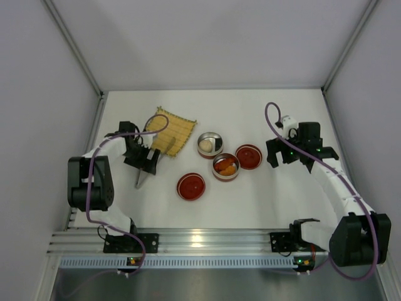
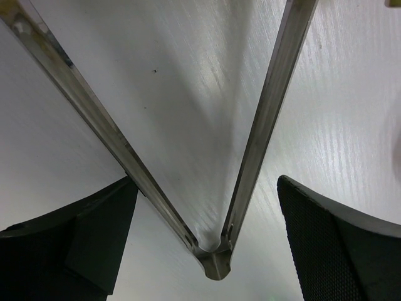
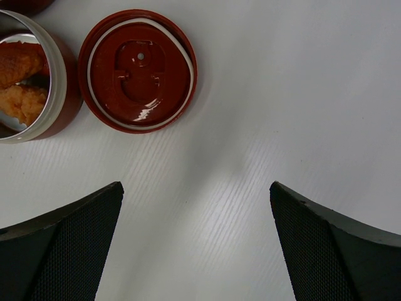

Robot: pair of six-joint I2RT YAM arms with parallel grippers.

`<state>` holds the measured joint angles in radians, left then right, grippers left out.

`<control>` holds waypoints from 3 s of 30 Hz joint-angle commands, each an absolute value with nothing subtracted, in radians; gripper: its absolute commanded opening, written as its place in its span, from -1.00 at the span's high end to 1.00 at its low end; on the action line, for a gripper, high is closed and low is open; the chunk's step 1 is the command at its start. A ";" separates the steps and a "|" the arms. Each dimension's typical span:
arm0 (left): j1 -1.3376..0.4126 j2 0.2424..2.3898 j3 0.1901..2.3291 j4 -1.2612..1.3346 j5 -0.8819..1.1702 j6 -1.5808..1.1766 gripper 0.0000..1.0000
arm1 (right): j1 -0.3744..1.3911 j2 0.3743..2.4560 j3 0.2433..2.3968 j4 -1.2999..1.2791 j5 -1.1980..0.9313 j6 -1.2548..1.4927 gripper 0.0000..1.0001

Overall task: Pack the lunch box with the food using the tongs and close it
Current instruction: Place the clamp on the plate, then pick up the box lid from the center of the board.

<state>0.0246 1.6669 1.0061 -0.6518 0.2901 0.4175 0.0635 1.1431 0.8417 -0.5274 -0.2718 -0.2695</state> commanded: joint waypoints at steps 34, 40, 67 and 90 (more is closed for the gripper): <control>-1.078 1.361 1.003 -0.770 -0.326 0.009 -0.96 | 0.064 1.120 0.905 -0.551 -0.278 -0.275 -0.99; -1.247 1.468 0.974 -0.698 -0.567 -0.081 -0.96 | 0.064 1.098 0.885 -0.552 -0.249 -0.298 -0.99; -1.370 1.741 0.985 -0.722 -0.811 -0.068 0.32 | 0.029 1.072 0.862 -0.560 -0.250 -0.325 -0.99; -1.289 1.404 1.391 -0.845 -0.854 0.288 1.00 | 0.029 1.108 0.875 -0.156 -0.820 0.221 -0.97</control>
